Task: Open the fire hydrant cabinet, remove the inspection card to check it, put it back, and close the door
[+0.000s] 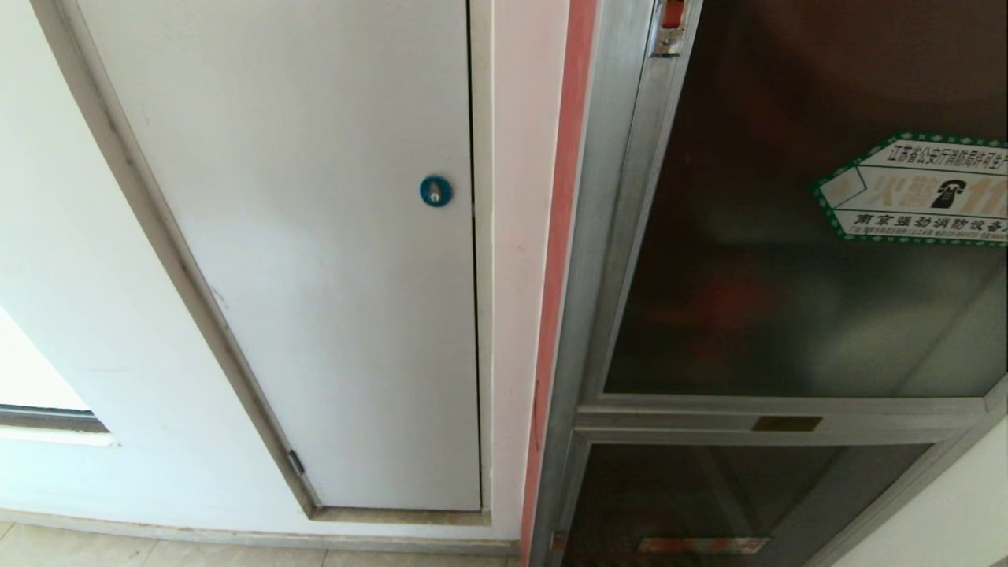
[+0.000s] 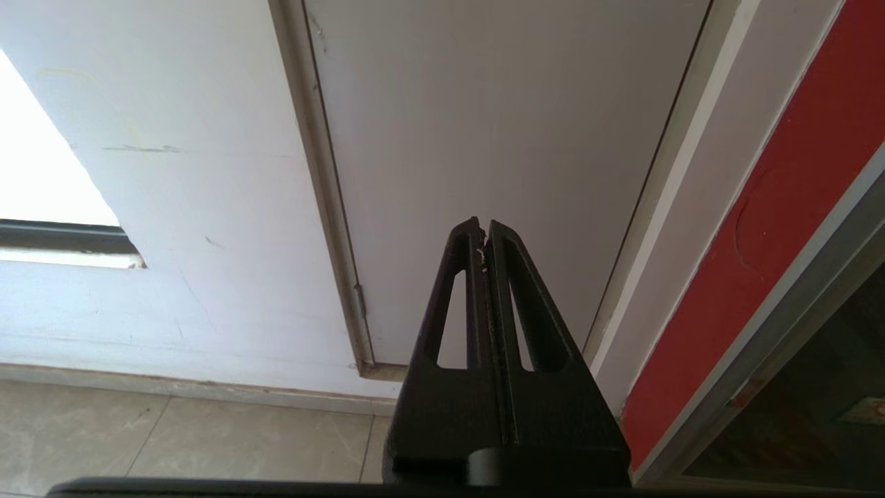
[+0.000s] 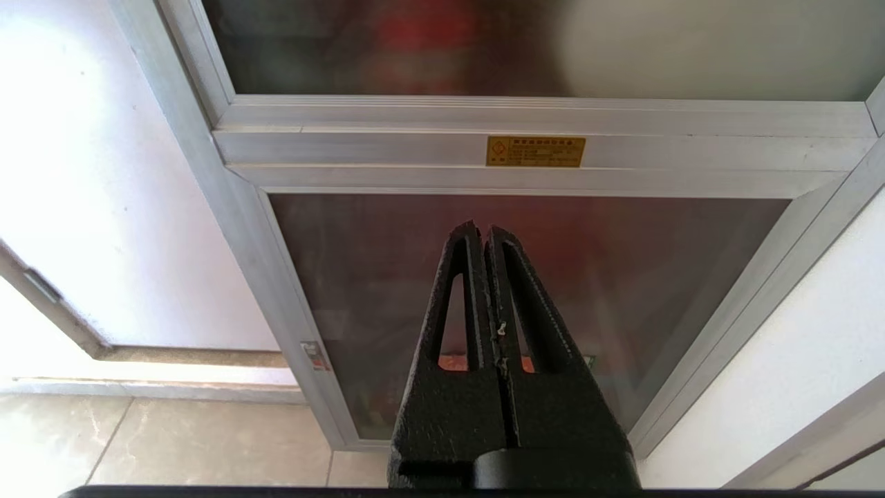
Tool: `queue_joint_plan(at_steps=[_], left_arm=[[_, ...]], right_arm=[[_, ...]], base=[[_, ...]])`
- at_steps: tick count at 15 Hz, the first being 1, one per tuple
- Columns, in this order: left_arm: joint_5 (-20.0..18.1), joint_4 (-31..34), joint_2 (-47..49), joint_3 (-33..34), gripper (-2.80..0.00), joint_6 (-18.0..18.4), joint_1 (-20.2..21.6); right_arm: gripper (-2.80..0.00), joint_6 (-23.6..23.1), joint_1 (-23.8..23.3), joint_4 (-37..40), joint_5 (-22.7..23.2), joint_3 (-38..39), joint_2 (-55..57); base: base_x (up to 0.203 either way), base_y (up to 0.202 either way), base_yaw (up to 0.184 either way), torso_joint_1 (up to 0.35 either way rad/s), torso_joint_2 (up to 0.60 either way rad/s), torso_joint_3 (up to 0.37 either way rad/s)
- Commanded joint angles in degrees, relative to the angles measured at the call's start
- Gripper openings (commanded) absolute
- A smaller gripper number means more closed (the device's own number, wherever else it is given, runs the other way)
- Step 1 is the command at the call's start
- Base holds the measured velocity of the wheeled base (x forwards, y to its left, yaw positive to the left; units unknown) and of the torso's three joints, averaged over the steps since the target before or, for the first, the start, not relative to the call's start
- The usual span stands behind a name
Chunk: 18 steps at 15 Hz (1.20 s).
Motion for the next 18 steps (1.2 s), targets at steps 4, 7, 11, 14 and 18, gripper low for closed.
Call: queue_joint_plan(at_steps=[4, 7, 11, 14, 18], left_arm=[[0.02, -0.07, 0.07, 1.14, -2.80, -0.03, 0.04], [0.02, 0.02, 0.07, 1.14, -2.80, -0.03, 0.04], [0.02, -0.07, 0.07, 1.14, -2.80, -0.03, 0.04], [0.02, -0.01, 0.07, 1.14, -2.80, -0.03, 0.04], [0.02, -0.02, 0.07, 1.14, -2.80, -0.03, 0.04]], right_arm=[[-2.80, 0.02, 0.02, -0.01, -0.09, -0.05, 0.09], [-2.80, -0.14, 0.02, 0.30, -0.53, -0.27, 0.06], [-2.80, -0.15, 0.03, 2.29, -1.06, -7.75, 3.59], [-2.80, -0.15, 0.10, 2.78, -0.59, -14.21, 10.13], [-2.80, -0.08, 0.10, 2.93, 3.34, -23.95, 20.75]], base=[[0.000, 0.000, 0.000, 0.000, 0.00, 0.000], [0.000, 0.000, 0.000, 0.000, 0.00, 0.000], [0.000, 0.000, 0.000, 0.000, 0.00, 0.000], [0.000, 0.000, 0.000, 0.000, 0.00, 0.000], [0.000, 0.000, 0.000, 0.000, 0.00, 0.000]])
